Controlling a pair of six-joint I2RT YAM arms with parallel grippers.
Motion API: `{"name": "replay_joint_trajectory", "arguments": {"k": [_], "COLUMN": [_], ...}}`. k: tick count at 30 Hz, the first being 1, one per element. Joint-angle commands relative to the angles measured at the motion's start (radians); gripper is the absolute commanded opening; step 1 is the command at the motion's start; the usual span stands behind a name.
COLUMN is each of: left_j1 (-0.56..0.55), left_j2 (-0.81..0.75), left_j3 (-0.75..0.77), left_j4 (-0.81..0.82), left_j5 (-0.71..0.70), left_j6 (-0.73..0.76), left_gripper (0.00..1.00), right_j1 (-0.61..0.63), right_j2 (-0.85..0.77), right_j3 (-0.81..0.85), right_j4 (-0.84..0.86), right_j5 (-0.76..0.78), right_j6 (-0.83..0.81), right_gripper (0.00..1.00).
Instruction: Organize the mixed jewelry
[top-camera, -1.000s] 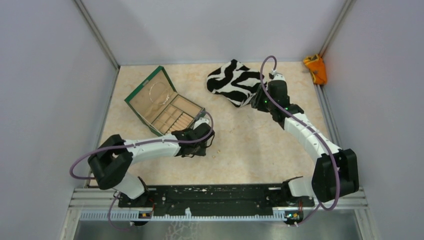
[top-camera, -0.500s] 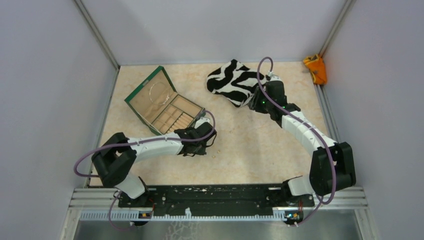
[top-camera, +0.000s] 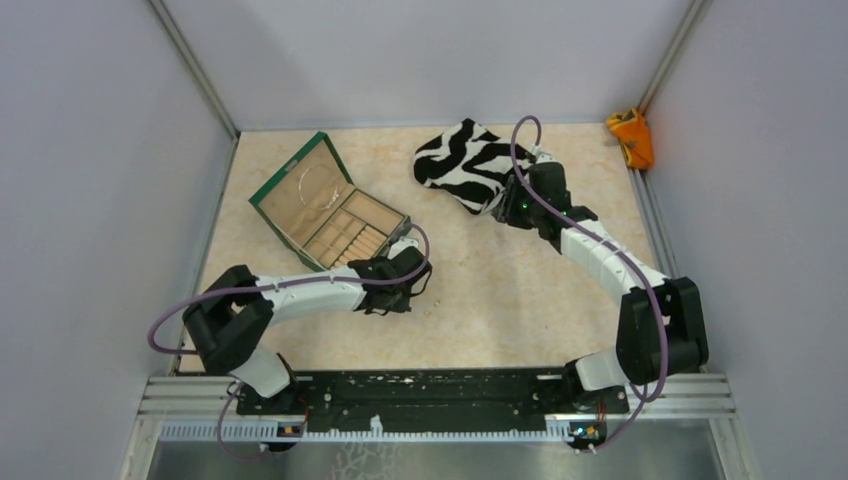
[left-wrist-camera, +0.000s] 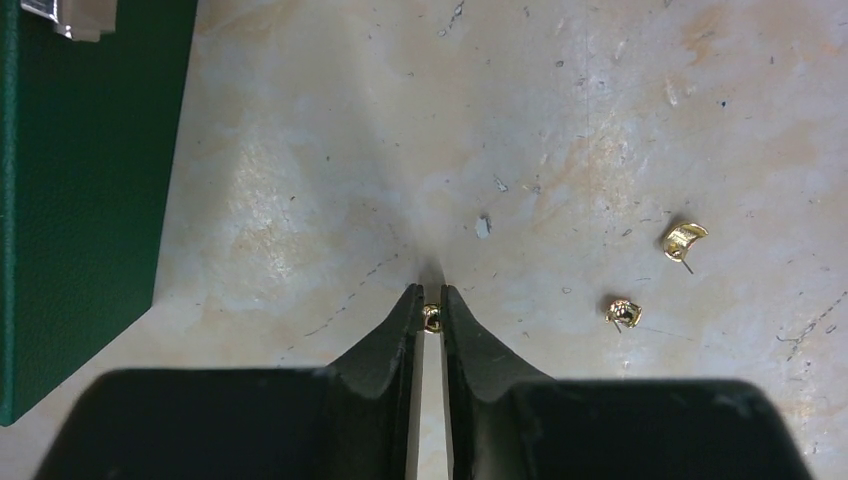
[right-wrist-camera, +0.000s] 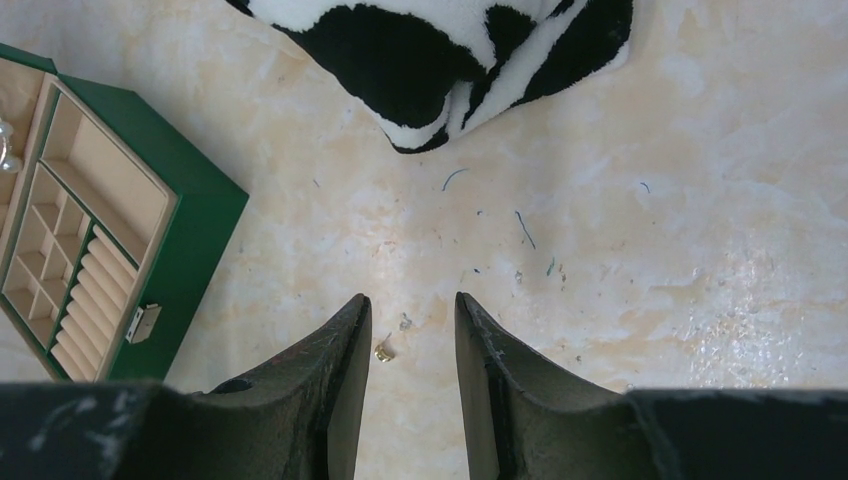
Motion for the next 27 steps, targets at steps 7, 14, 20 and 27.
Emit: {"name": "replay_joint_trajectory", "arguments": {"k": [7,14,20,27], "left_j1": [-0.003,0.000,0.132,0.174], "left_j2": [-0.012,-0.091,-0.097,-0.113], "left_j3": [0.042,0.099,0.258,0.298], "left_j4": [-0.017,-0.032,-0.178,-0.190], "left_j5": [-0.002,0.117,0.714,1.184], "left_j6": [0.009,0.183,0.428,0.580], "left_gripper": [0.00,0.00,0.00,0.00], "right_j1": [0.002,0.002,0.002,0.002], "right_j2": [0.000,-0.004,-0.019,-0.068], "right_j3": [0.031,0.030,0.027,-0.007], "right_j4": [0.045,0.042,0.030,0.040], "right_j5": [-0.018,-0.019,-0.013,0.011], "right_j6": [0.009,0.009,0.003,0.019], "right_gripper": [0.36,0.36,0.35,0.35]}}
